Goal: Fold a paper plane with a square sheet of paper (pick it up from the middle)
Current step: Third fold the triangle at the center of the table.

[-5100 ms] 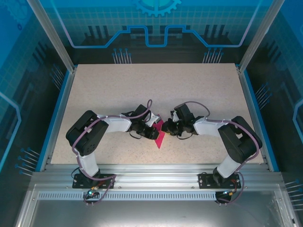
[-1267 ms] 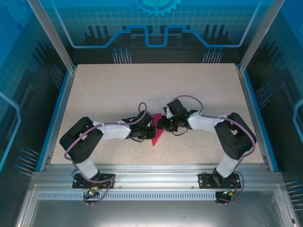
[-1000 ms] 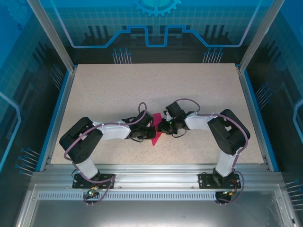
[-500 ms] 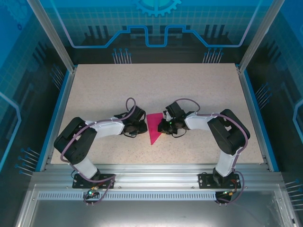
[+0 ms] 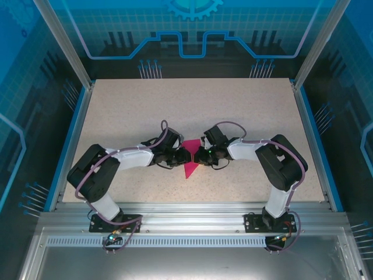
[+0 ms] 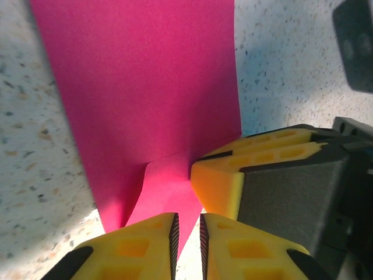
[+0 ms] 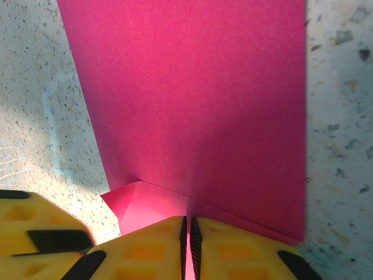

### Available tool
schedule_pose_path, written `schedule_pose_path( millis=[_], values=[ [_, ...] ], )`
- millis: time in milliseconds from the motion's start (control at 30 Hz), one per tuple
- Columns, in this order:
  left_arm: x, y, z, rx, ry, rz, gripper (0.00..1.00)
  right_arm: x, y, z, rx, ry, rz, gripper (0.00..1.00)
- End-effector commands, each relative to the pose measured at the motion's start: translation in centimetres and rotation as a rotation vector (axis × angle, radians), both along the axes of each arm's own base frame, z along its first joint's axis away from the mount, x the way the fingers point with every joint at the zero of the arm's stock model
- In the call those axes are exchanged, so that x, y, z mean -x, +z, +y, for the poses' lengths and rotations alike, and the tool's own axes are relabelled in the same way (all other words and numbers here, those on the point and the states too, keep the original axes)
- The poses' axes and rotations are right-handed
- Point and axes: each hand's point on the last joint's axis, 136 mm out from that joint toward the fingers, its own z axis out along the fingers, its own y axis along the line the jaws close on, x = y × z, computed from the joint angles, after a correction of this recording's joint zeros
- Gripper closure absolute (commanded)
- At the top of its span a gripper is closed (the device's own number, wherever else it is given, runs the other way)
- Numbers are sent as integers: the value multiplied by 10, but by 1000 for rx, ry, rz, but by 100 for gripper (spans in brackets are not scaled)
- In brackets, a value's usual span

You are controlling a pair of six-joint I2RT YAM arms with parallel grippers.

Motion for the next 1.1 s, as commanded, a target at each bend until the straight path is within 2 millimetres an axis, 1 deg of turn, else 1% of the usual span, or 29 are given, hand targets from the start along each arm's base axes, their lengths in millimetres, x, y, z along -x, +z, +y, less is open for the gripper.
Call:
schedule_pose_path(
  millis=[0,100,233,367,467,533,600,733,800,900,933,967,1067],
  values=[
    [-1,-5,-6,0,-21,22,80,12,-26,-14,91,-15,60,86],
    [-4,-22,3,-69,15,42,82,13,-25,-13,88,-14,59,86],
    [-3,-41,26,-192,82,65,85,12,-23,-12,85,-11,54,85],
    [2,-53,42,-260,120,82,86,10,-15,-8,65,0,36,85],
    [7,-58,48,-275,137,94,86,7,-8,-4,50,13,24,84],
    [8,-58,49,-271,146,85,86,6,-5,-3,46,18,22,84],
    [7,-57,49,-263,145,82,87,6,2,1,18,28,15,84],
    [8,-56,46,-250,138,85,87,12,18,11,-18,56,-23,84],
    [9,-57,45,-243,137,87,87,17,20,16,-29,67,-31,85],
    [10,-56,44,-232,130,86,88,17,18,22,-47,56,-32,85],
    [11,-55,44,-232,129,84,88,24,6,17,-33,50,-4,85],
    [12,-56,45,-234,129,85,88,25,2,15,-26,44,0,85],
    [12,-51,45,-226,126,77,88,26,-18,3,48,13,25,85]
  ],
)
